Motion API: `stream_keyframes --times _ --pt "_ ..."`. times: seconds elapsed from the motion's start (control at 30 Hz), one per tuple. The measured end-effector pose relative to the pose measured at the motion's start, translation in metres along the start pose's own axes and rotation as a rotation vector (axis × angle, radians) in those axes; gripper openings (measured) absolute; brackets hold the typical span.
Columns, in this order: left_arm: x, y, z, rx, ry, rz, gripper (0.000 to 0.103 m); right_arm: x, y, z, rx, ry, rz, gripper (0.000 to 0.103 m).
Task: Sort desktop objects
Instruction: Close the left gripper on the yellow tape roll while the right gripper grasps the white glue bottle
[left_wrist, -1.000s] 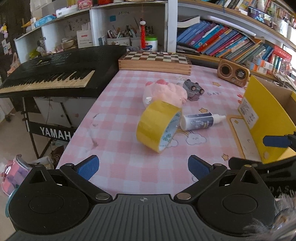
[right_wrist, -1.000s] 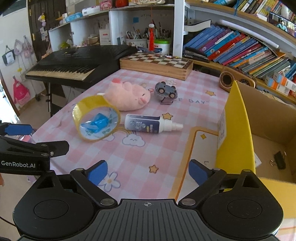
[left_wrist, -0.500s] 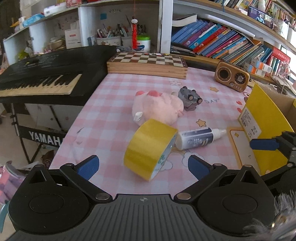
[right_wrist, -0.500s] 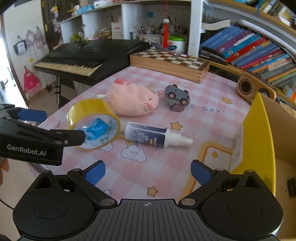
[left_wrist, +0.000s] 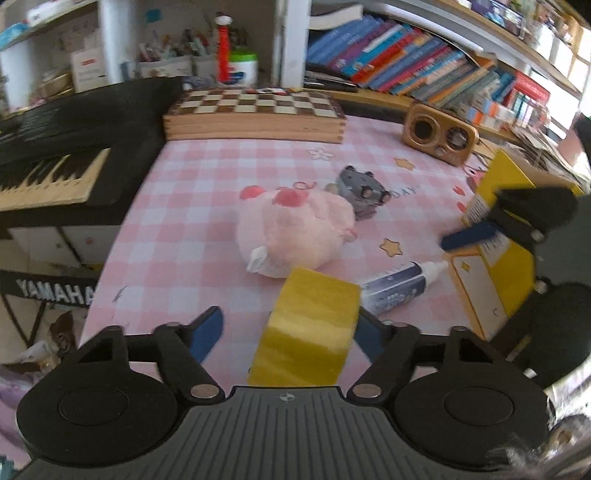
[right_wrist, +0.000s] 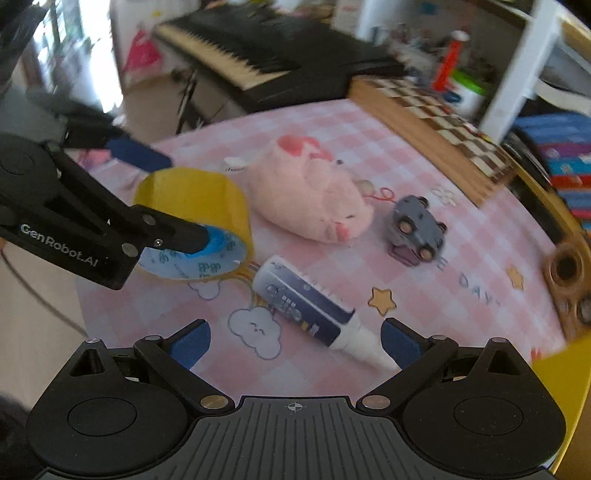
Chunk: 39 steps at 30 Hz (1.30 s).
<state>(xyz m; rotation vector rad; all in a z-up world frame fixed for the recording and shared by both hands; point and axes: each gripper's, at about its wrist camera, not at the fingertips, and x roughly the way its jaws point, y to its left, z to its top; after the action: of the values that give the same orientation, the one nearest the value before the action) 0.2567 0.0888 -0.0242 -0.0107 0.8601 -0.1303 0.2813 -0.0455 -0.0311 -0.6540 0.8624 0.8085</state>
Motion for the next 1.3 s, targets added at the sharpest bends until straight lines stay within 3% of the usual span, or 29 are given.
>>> stream_keyframes --times 0.1,0.23,0.37,0.6,0.67,0.73,0.9,0.97,1.03,1.1,1.3 --pt "0.003 -0.005 0.003 0.046 0.005 -0.045 0.041 0.009 0.001 0.009 -0.071 0.004 -0.027 0.1" --pt "0.006 -0.007 0.01 0.049 -0.004 -0.049 0.039 0.023 -0.005 0.016 -0.058 0.036 -0.002 0.098" --pt "0.004 0.025 0.013 -0.209 -0.033 -0.114 0.038 0.03 -0.001 0.018 -0.074 0.048 0.013 0.095" --pt "0.005 0.092 -0.015 -0.81 -0.106 -0.417 0.038 0.041 -0.005 0.018 -0.058 0.099 0.045 0.093" --pt "0.009 0.098 -0.028 -0.95 -0.125 -0.48 0.038 0.045 -0.007 0.018 -0.042 0.114 0.062 0.089" --pt "0.011 0.1 -0.036 -1.026 -0.131 -0.504 0.038 0.046 -0.009 0.018 -0.029 0.119 0.072 0.088" --pt "-0.006 0.089 -0.026 -0.901 -0.154 -0.432 0.038 0.045 -0.011 0.019 -0.017 0.133 0.103 0.082" --pt "-0.017 0.087 -0.022 -0.861 -0.179 -0.414 0.038 0.042 -0.011 0.02 -0.007 0.134 0.111 0.068" --pt "-0.027 0.087 -0.018 -0.819 -0.197 -0.38 0.038 0.041 -0.014 0.022 0.035 0.15 0.124 0.045" --pt "-0.037 0.086 -0.016 -0.775 -0.207 -0.339 0.038 0.04 -0.017 0.019 0.092 0.161 0.141 0.037" --pt "-0.054 0.084 -0.022 -0.687 -0.21 -0.29 0.038 0.034 -0.017 0.007 0.21 0.136 0.129 0.034"
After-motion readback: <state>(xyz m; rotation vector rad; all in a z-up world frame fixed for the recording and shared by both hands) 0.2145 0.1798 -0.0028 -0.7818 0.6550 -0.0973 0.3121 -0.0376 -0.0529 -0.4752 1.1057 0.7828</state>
